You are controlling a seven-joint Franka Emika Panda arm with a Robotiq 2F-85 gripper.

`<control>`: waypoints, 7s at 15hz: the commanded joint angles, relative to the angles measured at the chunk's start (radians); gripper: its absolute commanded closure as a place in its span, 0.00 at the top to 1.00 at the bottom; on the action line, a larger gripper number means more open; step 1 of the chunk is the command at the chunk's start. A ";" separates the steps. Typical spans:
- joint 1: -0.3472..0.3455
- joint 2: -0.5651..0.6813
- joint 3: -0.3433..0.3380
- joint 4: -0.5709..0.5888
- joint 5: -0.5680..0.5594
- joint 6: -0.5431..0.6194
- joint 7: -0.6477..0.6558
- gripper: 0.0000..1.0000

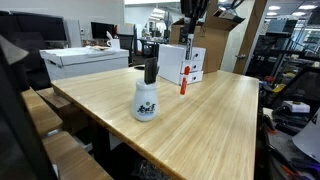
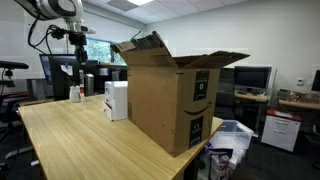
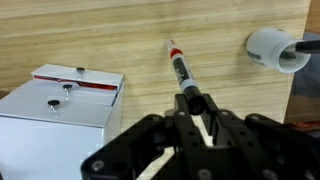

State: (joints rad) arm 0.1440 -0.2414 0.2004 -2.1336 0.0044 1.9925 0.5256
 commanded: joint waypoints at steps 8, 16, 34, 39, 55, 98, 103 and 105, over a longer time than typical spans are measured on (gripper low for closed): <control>-0.018 -0.007 0.007 -0.006 -0.033 -0.001 0.011 0.07; -0.016 -0.002 0.006 -0.007 -0.025 0.000 0.005 0.07; -0.011 -0.002 0.002 -0.009 0.001 -0.003 -0.002 0.07; -0.011 0.000 0.001 -0.011 0.007 -0.005 -0.003 0.07; -0.009 0.005 0.003 -0.014 0.019 0.002 0.001 0.07; -0.011 0.010 -0.012 -0.018 0.026 0.001 -0.003 0.07; -0.006 0.008 -0.002 -0.023 0.045 0.001 0.008 0.07; -0.003 0.005 0.005 -0.027 0.058 -0.003 0.014 0.07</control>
State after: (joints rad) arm 0.1432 -0.2298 0.1910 -2.1361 0.0339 1.9925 0.5256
